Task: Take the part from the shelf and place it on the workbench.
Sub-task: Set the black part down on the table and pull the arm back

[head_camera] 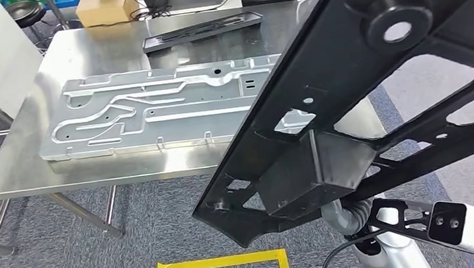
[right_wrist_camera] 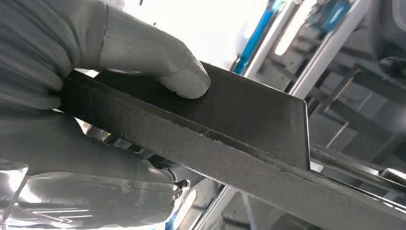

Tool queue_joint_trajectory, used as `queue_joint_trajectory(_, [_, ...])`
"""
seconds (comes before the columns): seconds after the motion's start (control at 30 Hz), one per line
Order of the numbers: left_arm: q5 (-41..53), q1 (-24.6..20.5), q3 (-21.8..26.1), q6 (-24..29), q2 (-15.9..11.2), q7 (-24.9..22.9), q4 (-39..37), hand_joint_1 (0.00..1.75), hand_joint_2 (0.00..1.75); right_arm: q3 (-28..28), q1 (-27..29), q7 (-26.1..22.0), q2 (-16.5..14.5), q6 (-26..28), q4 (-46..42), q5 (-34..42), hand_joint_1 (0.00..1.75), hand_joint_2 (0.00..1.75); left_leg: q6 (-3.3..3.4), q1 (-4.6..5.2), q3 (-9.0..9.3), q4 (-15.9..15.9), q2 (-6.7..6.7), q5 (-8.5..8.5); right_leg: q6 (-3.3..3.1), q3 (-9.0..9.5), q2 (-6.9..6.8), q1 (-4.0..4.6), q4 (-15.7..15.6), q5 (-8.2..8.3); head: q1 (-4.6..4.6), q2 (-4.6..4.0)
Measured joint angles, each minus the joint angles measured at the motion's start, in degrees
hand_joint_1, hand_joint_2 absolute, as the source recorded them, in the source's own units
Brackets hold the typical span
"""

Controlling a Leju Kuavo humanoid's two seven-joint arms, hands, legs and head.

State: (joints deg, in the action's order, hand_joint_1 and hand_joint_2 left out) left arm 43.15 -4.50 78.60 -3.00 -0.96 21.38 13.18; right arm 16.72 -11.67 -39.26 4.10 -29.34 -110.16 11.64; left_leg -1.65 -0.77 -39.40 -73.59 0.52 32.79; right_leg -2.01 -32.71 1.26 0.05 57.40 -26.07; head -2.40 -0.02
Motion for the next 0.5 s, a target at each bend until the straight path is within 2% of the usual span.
queue_joint_trajectory(0.07, [-0.1,0.0,0.0,0.0,-0.1,0.0,0.0,0.00,1.75,0.0,0.0,0.0,0.0,0.6,0.0,-0.7,1.75,1.75,0.54,0.05,3.15,7.4,-0.15,-4.44,0.12,0.46,0.54,0.10,0.0,-0.25,0.01,0.00])
queue_joint_trajectory(0.1, [-0.1,-0.1,0.0,0.0,-0.1,0.1,0.0,0.00,1.75,0.0,0.0,0.0,0.1,0.7,0.0,-0.9,1.75,1.75,0.88,0.15,4.92,11.4,-0.35,-6.07,0.28,0.58,0.71,0.24,0.1,-0.41,0.01,0.00])
queue_joint_trajectory(0.13, [-0.1,-0.1,0.0,0.0,-0.2,0.1,0.0,0.00,1.75,0.0,0.0,0.0,0.1,0.8,0.0,-1.1,1.75,1.75,1.17,0.27,6.13,14.1,-0.54,-6.96,0.49,0.56,0.83,0.29,0.2,-0.50,0.01,0.00])
queue_joint_trajectory(0.17, [-0.1,-0.2,0.0,-0.1,-0.3,0.1,0.0,0.00,1.75,0.0,0.1,-0.1,0.1,0.9,0.0,-1.2,1.75,1.75,1.39,0.42,6.68,15.5,-0.72,-7.14,0.73,0.44,0.89,0.30,0.2,-0.55,0.01,0.00])
queue_joint_trajectory(0.27, [-0.1,-0.2,0.0,-0.1,-0.3,0.1,0.0,0.00,1.75,0.0,0.0,0.0,0.2,1.0,-0.1,-1.4,1.75,1.75,1.99,0.35,6.93,16.2,-0.71,-7.22,1.63,0.30,0.85,0.28,0.4,-0.78,0.01,0.00])
queue_joint_trajectory(0.3, [-0.1,-0.2,0.0,-0.1,-0.3,0.1,0.0,0.00,1.75,0.0,-0.1,0.0,0.2,1.1,-0.2,-1.4,1.75,1.75,2.32,0.19,7.10,16.5,-0.63,-7.34,2.00,-0.04,0.53,0.26,1.3,-1.47,0.01,0.00])
queue_joint_trajectory(0.37, [-0.1,-0.3,0.0,-0.2,-0.3,0.1,0.0,0.00,1.75,0.0,-0.1,0.1,0.2,1.2,-0.3,-1.5,1.75,1.75,2.83,0.00,7.36,16.9,-0.44,-7.44,2.67,-2.46,-0.25,-0.01,6.4,-4.36,0.01,0.00])
queue_joint_trajectory(0.43, [0.0,-0.2,0.0,-0.4,-0.3,0.2,0.0,0.00,1.75,0.0,0.3,0.1,0.3,1.5,-0.3,-1.8,1.75,1.75,3.01,-0.01,7.40,16.9,-0.29,-7.30,3.23,-6.75,-0.61,-0.41,14.4,-7.60,0.02,0.00])
queue_joint_trajectory(0.47, [0.1,-0.1,0.0,-0.5,-0.3,0.2,0.0,0.00,1.75,0.0,0.7,0.0,0.3,1.7,-0.3,-2.1,1.75,1.75,2.98,-0.02,7.48,16.9,-0.23,-7.19,3.44,-8.20,-0.68,-0.62,16.9,-7.96,0.02,0.00])
queue_joint_trajectory(0.5, [0.1,0.0,0.0,-0.6,-0.3,0.3,0.0,0.00,1.75,0.0,1.0,0.0,0.3,1.9,-0.3,-2.4,1.75,1.75,2.89,-0.05,7.63,16.9,-0.18,-7.04,3.60,-8.67,-0.78,-0.81,17.3,-7.22,0.02,0.00])
